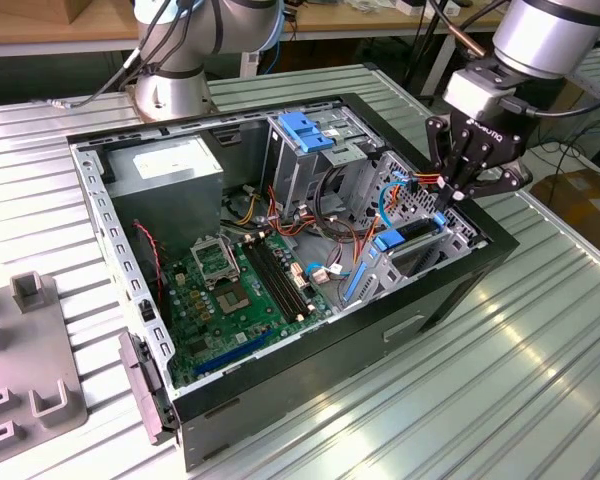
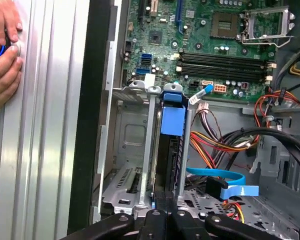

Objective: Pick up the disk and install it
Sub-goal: 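Insert the first disk wire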

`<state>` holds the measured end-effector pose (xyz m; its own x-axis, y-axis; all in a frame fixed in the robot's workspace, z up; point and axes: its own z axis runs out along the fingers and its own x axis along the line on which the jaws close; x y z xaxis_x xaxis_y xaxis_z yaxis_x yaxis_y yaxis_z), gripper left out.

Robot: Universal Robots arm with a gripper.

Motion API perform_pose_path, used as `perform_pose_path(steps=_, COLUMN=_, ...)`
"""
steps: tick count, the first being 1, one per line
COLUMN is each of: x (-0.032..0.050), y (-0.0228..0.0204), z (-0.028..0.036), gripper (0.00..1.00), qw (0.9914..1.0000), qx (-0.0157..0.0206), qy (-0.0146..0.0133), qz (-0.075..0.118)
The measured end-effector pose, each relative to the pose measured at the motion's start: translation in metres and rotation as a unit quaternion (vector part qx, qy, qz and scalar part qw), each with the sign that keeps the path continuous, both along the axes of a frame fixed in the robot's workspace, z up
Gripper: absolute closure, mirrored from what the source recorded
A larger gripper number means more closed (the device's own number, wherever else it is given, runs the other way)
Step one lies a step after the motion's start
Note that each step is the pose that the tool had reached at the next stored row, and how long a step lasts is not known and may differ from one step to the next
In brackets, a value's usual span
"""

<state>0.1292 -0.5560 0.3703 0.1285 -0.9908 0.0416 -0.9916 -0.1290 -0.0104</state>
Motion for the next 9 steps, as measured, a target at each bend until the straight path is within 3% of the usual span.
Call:
perform_pose_path(steps=1, x=0.0000, y=0.0000, z=0.0000, gripper=0.89, qw=0.99985, qx=0.0000, qy=0.0000, qz=0.017)
perform_pose_path(steps=3, x=0.0006, y=-0.0001, z=0.0000, gripper=0.89, qw=0.99947, qx=-0.0001, qy=0.0000, qz=0.033)
perform_pose_path(steps=6, x=0.0041, y=0.0014, z=0.0000, gripper=0.89, qw=0.99902, qx=0.0001, qy=0.0000, qz=0.044)
perform_pose_path(steps=9, x=0.0074, y=0.0056, z=0.0000, gripper=0.89, qw=0.99880, qx=0.0000, qy=0.0000, qz=0.049)
